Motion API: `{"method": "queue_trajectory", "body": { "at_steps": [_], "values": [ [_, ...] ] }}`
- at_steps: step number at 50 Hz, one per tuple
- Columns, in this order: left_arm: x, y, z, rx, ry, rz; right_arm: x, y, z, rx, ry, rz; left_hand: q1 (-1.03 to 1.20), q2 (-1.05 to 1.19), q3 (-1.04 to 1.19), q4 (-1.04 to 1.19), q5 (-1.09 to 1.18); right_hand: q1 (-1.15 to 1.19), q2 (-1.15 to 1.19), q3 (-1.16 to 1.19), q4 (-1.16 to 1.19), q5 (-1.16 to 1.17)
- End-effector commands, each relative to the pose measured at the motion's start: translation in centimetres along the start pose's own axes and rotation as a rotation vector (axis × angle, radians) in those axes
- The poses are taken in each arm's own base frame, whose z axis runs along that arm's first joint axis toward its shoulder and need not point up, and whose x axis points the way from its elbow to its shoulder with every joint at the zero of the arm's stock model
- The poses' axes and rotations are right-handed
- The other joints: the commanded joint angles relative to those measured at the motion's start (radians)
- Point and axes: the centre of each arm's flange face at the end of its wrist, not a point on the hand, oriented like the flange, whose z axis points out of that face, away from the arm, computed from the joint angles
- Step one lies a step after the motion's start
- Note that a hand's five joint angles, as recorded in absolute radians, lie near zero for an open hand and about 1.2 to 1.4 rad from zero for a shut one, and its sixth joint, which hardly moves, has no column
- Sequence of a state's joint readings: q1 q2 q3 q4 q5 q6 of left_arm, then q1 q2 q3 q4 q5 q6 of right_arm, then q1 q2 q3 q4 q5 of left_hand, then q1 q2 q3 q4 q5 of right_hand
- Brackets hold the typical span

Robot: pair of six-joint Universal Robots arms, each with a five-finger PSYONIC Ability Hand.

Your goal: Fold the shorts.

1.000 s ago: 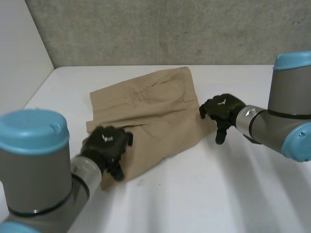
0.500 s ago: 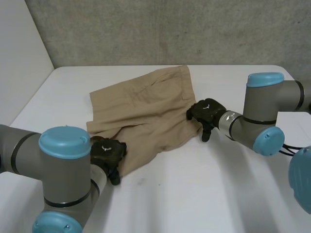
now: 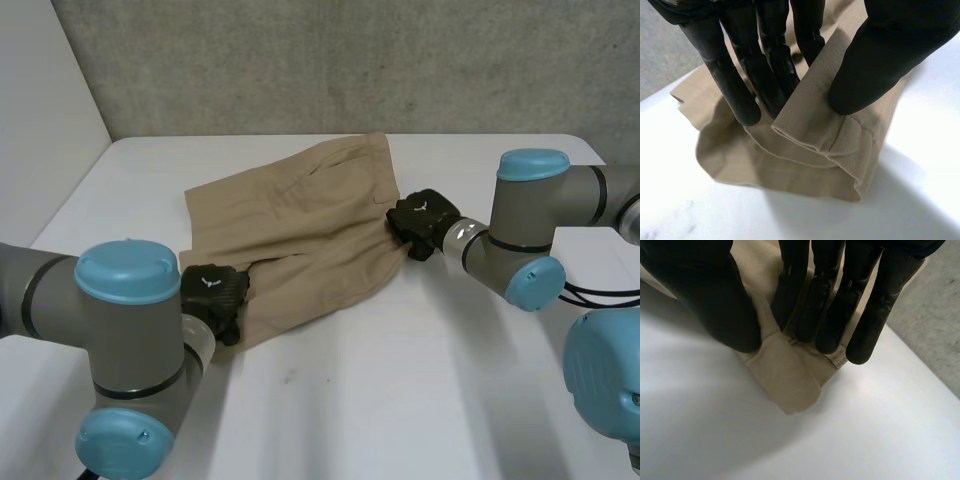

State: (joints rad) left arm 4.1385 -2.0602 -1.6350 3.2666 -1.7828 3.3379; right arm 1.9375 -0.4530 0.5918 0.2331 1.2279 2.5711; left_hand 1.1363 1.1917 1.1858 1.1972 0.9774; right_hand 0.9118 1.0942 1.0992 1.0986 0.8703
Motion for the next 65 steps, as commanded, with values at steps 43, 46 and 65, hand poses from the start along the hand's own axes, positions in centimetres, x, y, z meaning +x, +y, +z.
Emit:
{"method": "queue_trajectory", "body": {
  "at_steps": [43,46,65],
  "values": [
    [-0.4,-5.4,-2.3,0.121,0.116,0.15,0.6,-4.1,-16.1,-0.327,-0.071,-0.024,0.26,0.205,0.21,0.199,0.244,0.484,0.302,0.297,0.298,0.351],
    [-0.4,-5.5,-1.0,0.122,0.105,0.148,0.7,-3.7,-15.6,-0.33,-0.052,-0.019,0.26,0.205,0.21,0.199,0.244,0.484,0.302,0.297,0.298,0.351],
    [-0.9,-5.9,-0.2,0.128,0.079,0.142,0.5,-2.9,-16.1,-0.397,-0.075,0.134,0.26,0.205,0.21,0.199,0.244,-0.313,-0.495,-0.5,-0.5,-0.446]
  ]
}}
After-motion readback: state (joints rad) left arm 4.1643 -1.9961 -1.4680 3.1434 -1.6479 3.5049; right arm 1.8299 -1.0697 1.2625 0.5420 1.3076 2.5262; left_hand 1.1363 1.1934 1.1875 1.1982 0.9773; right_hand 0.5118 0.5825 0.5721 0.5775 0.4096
